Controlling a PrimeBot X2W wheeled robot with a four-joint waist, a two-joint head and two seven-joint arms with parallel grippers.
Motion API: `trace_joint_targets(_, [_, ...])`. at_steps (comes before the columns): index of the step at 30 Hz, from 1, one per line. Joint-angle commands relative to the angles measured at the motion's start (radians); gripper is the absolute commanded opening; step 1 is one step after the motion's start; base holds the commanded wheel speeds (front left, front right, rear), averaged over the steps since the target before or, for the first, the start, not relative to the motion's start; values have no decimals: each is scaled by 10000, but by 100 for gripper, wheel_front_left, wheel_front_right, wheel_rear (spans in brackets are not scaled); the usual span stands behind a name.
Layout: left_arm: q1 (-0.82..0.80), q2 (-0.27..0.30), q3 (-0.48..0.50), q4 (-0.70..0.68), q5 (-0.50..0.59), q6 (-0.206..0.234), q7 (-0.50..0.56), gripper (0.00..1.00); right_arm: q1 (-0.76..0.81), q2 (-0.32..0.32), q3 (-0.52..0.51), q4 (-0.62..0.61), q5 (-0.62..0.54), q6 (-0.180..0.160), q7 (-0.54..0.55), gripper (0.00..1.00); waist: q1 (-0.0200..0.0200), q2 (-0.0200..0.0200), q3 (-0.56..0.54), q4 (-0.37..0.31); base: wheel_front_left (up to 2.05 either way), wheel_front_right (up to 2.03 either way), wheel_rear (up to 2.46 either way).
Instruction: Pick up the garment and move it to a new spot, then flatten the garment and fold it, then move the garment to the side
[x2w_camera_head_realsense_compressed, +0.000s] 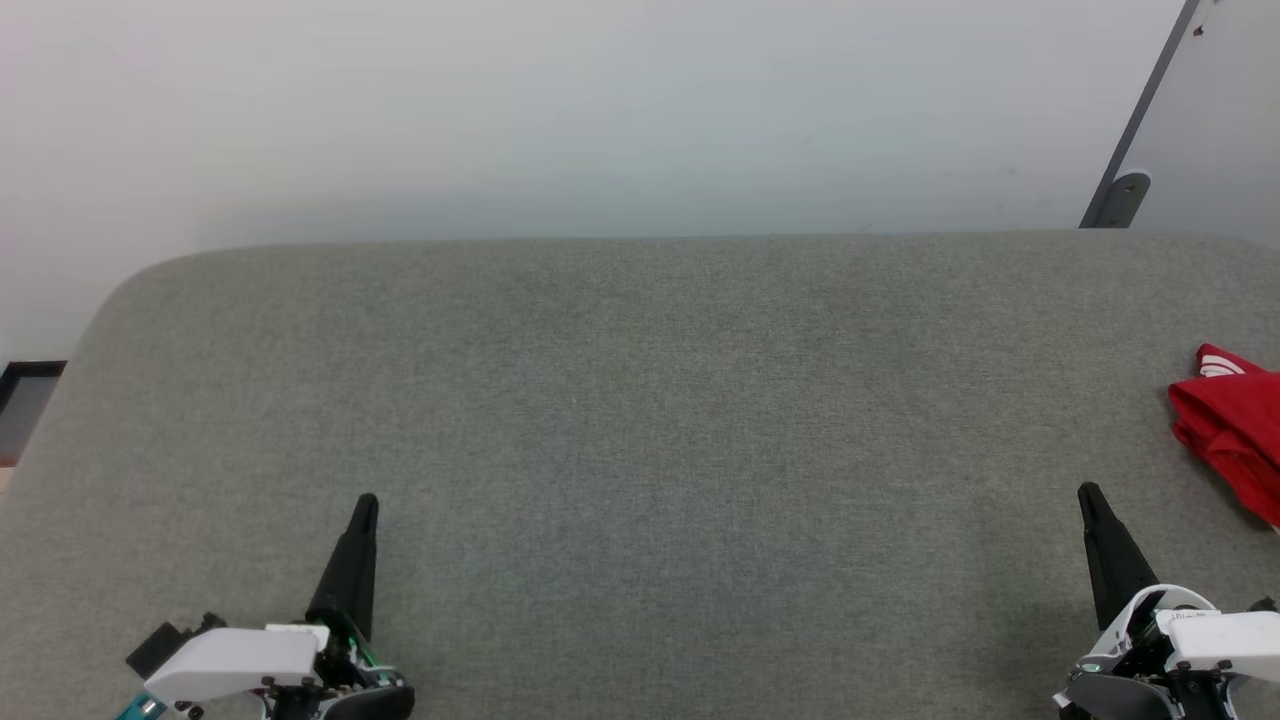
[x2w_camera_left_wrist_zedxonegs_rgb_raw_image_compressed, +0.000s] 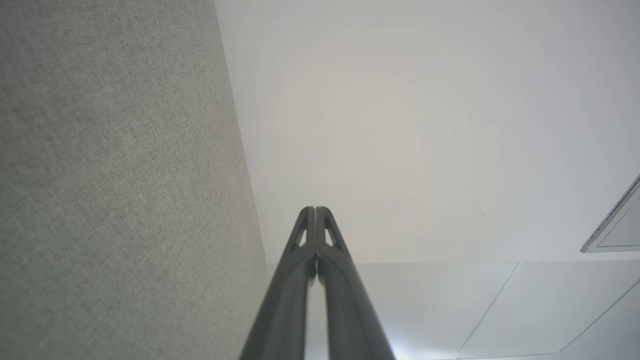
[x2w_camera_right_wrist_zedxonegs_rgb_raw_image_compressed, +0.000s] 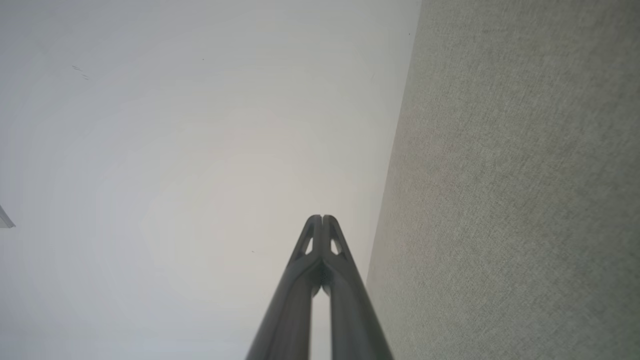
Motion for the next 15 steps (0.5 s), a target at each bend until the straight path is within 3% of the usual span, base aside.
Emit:
trace_joint_targets(1, [-103,-23,25,16,71,-35,25,0,-20,33,-6,5,23,-14,31,0,0,0,0,0,0,0,0])
trace_joint_targets(15, [-105,-38,49,17,60,-35,49,0,-22,40,-12,5,13,-12,29,0,0,0,0,0,0,0,0])
